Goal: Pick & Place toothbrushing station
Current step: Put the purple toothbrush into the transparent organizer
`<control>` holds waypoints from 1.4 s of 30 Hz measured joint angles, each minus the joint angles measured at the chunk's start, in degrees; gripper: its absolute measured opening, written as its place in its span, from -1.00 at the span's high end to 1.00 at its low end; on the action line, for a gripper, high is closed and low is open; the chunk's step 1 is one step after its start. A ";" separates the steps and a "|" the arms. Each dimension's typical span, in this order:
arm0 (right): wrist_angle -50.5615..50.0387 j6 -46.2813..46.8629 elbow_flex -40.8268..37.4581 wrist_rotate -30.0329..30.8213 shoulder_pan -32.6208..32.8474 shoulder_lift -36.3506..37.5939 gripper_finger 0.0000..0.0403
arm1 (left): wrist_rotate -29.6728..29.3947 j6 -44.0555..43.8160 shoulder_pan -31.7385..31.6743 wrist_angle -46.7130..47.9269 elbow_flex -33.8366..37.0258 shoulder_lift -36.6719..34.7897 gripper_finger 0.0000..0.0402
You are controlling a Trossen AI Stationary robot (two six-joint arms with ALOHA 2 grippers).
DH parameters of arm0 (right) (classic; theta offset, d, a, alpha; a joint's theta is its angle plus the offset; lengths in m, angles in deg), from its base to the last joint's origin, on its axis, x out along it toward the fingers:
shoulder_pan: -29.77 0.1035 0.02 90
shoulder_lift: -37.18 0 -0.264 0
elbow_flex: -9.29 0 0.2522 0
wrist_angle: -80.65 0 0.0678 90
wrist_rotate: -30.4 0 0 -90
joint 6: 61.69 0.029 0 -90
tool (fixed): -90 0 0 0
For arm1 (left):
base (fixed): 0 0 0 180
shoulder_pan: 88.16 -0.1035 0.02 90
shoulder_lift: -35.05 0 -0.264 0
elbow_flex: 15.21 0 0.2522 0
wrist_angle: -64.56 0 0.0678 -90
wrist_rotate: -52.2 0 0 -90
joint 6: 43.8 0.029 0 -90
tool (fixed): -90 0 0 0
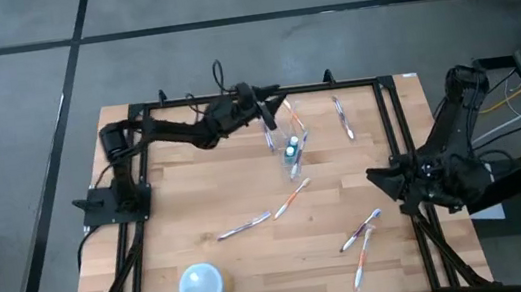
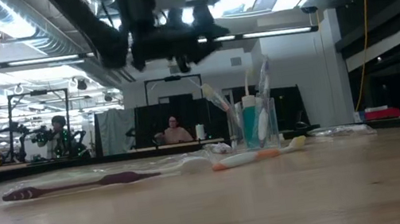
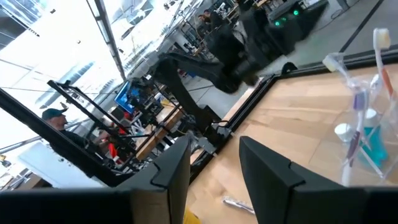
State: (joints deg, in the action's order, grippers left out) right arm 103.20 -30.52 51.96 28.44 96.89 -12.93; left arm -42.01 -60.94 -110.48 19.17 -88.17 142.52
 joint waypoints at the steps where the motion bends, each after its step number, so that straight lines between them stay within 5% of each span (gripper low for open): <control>1: -0.02 0.76 -0.57 -0.41 -0.19 -0.02 0.30 | 0.09 1.46 -0.30 3.17 0.00 -2.02 0.00; 7: -0.19 0.81 -2.44 -4.36 -2.90 0.34 0.30 | -5.08 8.14 -2.03 38.35 -0.11 -18.56 0.07; 11: -2.03 -2.11 -2.42 -7.62 -5.59 2.03 0.30 | -9.94 -1.04 -2.35 63.36 -0.11 -23.91 0.13; 14: -9.21 0.20 -2.42 -9.51 -6.82 3.81 0.30 | -9.97 -11.03 -1.74 73.62 0.02 -23.07 0.17; 17: -21.79 12.70 -2.41 -15.63 -7.79 6.06 0.30 | -5.28 -16.28 -0.30 76.31 0.02 -20.51 0.20; 22: -36.29 36.80 -2.44 -33.63 -10.00 5.58 0.30 | 3.87 -10.53 5.78 83.79 0.04 -18.06 0.22; 33: -39.89 37.61 -1.08 -54.80 -16.52 2.51 0.30 | 5.02 -7.59 25.33 85.98 0.00 -16.17 0.22; 42: -42.38 36.06 -1.06 -72.39 -19.76 2.51 0.30 | 10.96 -10.64 29.84 78.36 0.02 -7.99 0.24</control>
State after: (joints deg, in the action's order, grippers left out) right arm 60.83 5.53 50.90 -43.96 77.12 -10.41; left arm -31.05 -71.58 -80.65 97.53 -88.15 134.52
